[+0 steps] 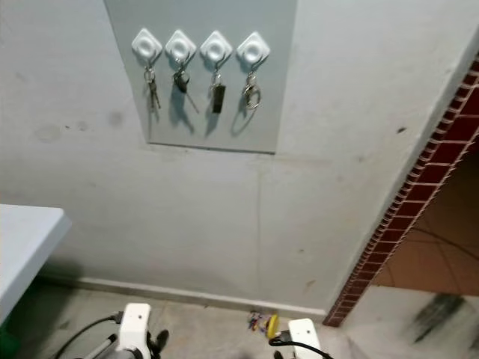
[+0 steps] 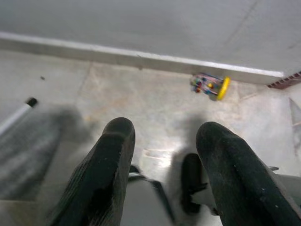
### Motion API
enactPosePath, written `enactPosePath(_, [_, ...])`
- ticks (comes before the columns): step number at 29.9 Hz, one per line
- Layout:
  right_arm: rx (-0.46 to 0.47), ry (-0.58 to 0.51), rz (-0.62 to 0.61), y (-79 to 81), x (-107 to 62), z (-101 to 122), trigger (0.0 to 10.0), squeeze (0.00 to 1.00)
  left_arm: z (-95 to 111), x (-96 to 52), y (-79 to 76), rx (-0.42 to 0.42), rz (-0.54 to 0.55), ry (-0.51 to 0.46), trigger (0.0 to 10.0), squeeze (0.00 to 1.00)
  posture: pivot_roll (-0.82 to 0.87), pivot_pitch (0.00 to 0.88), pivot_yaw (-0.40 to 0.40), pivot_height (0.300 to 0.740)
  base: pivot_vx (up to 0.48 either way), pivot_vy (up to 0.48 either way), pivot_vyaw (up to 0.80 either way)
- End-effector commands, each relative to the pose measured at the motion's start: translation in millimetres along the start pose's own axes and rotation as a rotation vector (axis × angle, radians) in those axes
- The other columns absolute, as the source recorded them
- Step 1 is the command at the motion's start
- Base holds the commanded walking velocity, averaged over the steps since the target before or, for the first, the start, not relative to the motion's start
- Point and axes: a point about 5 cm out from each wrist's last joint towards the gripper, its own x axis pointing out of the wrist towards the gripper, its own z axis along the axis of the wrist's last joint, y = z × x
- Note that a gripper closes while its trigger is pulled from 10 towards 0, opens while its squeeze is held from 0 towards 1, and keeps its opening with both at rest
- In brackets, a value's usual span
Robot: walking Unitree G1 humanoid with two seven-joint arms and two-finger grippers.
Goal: Hang keys on a hook
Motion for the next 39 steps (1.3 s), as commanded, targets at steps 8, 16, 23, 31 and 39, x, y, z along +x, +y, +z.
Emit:
enactPosePath(8, [-0.011,-0.004,0.022,6.8,1.3,2.7,10.0,0.00,-4.0,-2.2,8.8,-0.005,0.027,0.010,10.0,0.00,-0.02,0.000,-0.004,0.740,0.000,-0.238,0.00])
enactPosePath(16, [-0.012,-0.006,0.017,5.4,1.4,3.6,10.0,0.00,-3.3,-1.8,8.6,-0.015,0.031,0.012,10.0,0.00,-0.03,0.000,-0.004,0.740,0.000,0.000,0.00])
enactPosePath(23, [-0.034,0.005,0.013,5.2,1.6,3.6,10.0,0.00,-0.9,-1.3,8.4,-0.017,0.027,0.005,10.0,0.00,-0.02,0.000,-0.006,0.740,0.000,0.000,0.00])
enactPosePath(31, [-0.047,0.010,0.011,5.2,1.7,3.4,10.0,0.00,-0.6,-1.2,8.4,-0.016,0.026,0.004,10.0,0.00,-0.02,0.000,-0.006,0.740,0.000,0.000,0.00])
enactPosePath(39, [-0.047,0.010,0.011,5.2,1.7,3.4,10.0,0.00,-0.6,-1.2,8.4,-0.016,0.026,0.004,10.0,0.00,-0.02,0.000,-0.006,0.740,0.000,0.000,0.00])
